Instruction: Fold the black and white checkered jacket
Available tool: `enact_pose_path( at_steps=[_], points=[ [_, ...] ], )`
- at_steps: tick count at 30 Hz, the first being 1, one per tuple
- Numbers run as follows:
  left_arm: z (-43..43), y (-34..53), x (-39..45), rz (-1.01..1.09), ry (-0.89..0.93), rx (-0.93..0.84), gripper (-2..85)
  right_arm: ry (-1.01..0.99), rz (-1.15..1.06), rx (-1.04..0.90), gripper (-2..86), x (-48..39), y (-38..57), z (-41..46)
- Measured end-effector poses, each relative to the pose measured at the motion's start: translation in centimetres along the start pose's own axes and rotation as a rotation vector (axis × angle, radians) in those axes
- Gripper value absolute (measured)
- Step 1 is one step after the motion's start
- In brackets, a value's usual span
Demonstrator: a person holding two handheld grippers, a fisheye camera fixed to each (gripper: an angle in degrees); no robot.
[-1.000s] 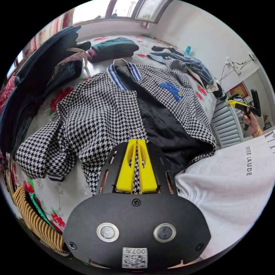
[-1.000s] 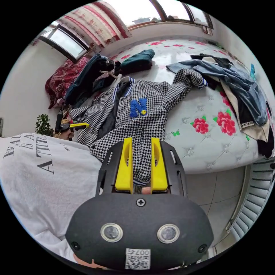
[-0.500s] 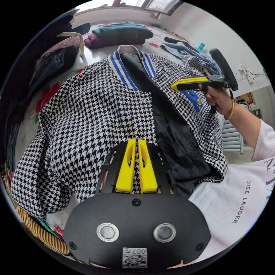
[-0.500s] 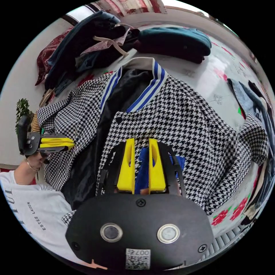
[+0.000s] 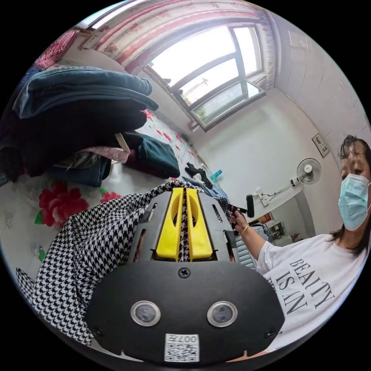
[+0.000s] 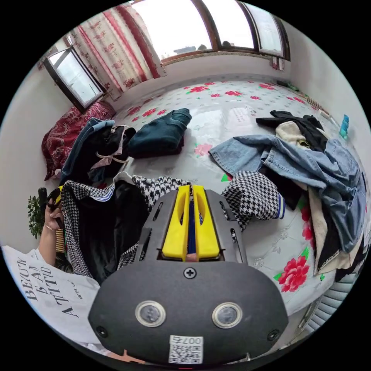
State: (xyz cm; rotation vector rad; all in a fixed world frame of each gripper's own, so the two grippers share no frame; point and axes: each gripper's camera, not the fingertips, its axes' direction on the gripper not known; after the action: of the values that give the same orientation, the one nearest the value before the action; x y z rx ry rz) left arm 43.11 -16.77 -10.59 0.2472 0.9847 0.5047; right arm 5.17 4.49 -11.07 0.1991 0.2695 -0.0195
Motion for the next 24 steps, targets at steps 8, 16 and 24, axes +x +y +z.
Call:
enact_pose_path(
  at_steps=[8, 16, 24],
  points=[
    [7.8, 5.1, 0.4, 0.042, -0.201, -0.218, 1.3, -0.351, -0.15, -0.056, 4.6, -9.0, 3.4, 4.5],
    [-0.4, 11.6, 1.1, 0.144, -0.849, -0.215, 6.7, -0.336, -0.407, -0.446, 6.3, -21.2, 10.9, 15.9],
    [5.1, 11.8, -7.1, 0.137, -1.152, -0.536, -0.4, -0.015, -0.587, -0.312, 1.7, -31.9, 14.2, 19.5]
  ],
)
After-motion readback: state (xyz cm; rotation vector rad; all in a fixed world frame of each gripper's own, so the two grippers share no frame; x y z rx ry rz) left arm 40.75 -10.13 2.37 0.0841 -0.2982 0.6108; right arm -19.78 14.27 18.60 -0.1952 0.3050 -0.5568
